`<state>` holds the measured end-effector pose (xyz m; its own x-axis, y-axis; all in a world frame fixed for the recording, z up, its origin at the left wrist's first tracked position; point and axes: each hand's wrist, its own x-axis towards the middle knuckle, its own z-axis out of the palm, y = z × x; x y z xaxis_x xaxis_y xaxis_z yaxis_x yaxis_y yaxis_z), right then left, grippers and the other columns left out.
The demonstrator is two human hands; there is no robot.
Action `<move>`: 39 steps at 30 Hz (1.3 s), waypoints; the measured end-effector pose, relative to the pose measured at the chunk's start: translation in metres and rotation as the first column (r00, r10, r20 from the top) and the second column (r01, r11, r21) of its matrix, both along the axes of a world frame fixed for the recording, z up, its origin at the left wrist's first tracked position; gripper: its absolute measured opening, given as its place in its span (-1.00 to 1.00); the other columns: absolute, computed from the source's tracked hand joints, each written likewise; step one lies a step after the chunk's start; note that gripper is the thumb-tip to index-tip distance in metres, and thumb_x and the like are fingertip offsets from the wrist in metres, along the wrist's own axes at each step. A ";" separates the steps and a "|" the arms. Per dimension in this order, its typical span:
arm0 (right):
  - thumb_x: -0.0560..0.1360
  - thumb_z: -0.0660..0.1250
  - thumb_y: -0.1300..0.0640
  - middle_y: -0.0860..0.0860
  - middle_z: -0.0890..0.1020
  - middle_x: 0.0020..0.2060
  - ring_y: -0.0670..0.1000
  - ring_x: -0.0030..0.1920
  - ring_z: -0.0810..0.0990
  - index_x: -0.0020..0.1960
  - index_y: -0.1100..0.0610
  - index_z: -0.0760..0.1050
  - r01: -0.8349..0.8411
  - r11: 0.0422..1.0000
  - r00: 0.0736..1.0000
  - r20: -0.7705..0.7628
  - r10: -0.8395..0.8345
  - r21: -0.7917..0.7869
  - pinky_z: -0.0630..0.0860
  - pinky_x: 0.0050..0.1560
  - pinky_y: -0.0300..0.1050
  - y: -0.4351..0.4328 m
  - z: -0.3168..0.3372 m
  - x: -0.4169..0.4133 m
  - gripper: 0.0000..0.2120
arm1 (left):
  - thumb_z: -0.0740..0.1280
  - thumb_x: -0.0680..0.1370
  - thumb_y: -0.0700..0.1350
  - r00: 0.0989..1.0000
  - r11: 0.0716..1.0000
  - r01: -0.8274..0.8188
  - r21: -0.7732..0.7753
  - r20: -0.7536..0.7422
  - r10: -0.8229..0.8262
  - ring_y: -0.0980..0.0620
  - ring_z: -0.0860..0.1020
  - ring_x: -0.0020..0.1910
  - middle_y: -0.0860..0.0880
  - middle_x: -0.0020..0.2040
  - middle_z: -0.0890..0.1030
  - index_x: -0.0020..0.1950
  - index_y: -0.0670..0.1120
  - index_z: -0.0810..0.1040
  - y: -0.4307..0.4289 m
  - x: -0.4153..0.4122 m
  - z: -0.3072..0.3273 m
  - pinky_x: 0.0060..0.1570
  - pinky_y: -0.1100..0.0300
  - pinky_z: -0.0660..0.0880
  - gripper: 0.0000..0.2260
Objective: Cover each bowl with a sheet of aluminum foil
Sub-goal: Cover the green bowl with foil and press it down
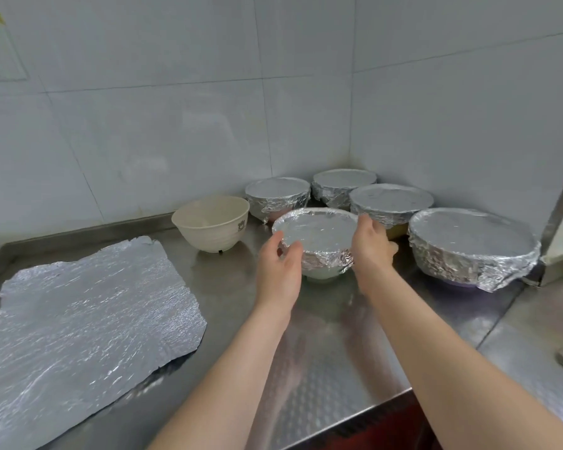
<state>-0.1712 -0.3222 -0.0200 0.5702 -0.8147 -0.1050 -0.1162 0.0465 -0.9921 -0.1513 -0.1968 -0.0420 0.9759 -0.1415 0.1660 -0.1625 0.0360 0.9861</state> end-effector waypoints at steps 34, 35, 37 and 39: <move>0.53 0.20 0.25 0.00 0.52 0.14 -0.09 0.02 0.51 0.36 0.06 0.43 -0.284 0.937 0.930 0.179 0.321 -0.204 0.40 -0.01 -0.22 0.067 0.008 -0.012 -0.59 | 0.31 0.45 -0.25 0.954 0.768 0.110 0.631 0.150 -0.260 0.15 0.55 0.07 0.11 0.11 0.60 0.21 0.10 0.57 0.099 -0.014 0.021 0.11 0.25 0.47 -0.61; 0.52 0.22 0.27 0.01 0.54 0.09 -0.12 -0.09 0.50 0.34 0.08 0.45 -0.397 0.892 0.895 0.126 0.429 -0.213 0.39 -0.12 -0.25 0.084 0.010 -0.017 -0.60 | 0.31 0.46 -0.22 0.954 0.677 0.068 0.733 0.151 -0.260 0.14 0.52 0.13 0.12 0.15 0.58 0.24 0.11 0.56 0.126 -0.024 0.019 0.15 0.24 0.44 -0.61; 0.52 0.25 0.27 0.01 0.55 0.12 -0.17 -0.12 0.48 0.35 0.08 0.45 -0.603 0.763 0.789 -0.028 0.614 -0.233 0.38 -0.21 -0.32 0.100 0.010 -0.020 -0.59 | 0.31 0.48 -0.16 0.952 0.479 -0.007 0.878 0.152 -0.265 0.10 0.44 0.27 0.11 0.25 0.53 0.31 0.10 0.50 0.158 -0.028 0.007 0.23 0.23 0.36 -0.59; 0.53 0.29 0.23 0.03 0.52 0.27 -0.12 0.05 0.52 0.41 0.04 0.39 -0.786 0.561 0.612 -0.196 0.766 -0.260 0.42 -0.15 -0.33 0.129 0.005 -0.025 -0.54 | 0.31 0.50 -0.07 0.954 0.324 -0.061 0.944 0.151 -0.260 0.03 0.39 0.31 0.12 0.29 0.48 0.35 0.06 0.45 0.200 -0.038 -0.003 0.26 0.20 0.33 -0.60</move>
<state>-0.1959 -0.1930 -0.0152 0.9986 -0.0528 0.0005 -0.0193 -0.3739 -0.9273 -0.1890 0.0032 -0.0449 0.8904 -0.4508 0.0627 -0.4477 -0.8428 0.2987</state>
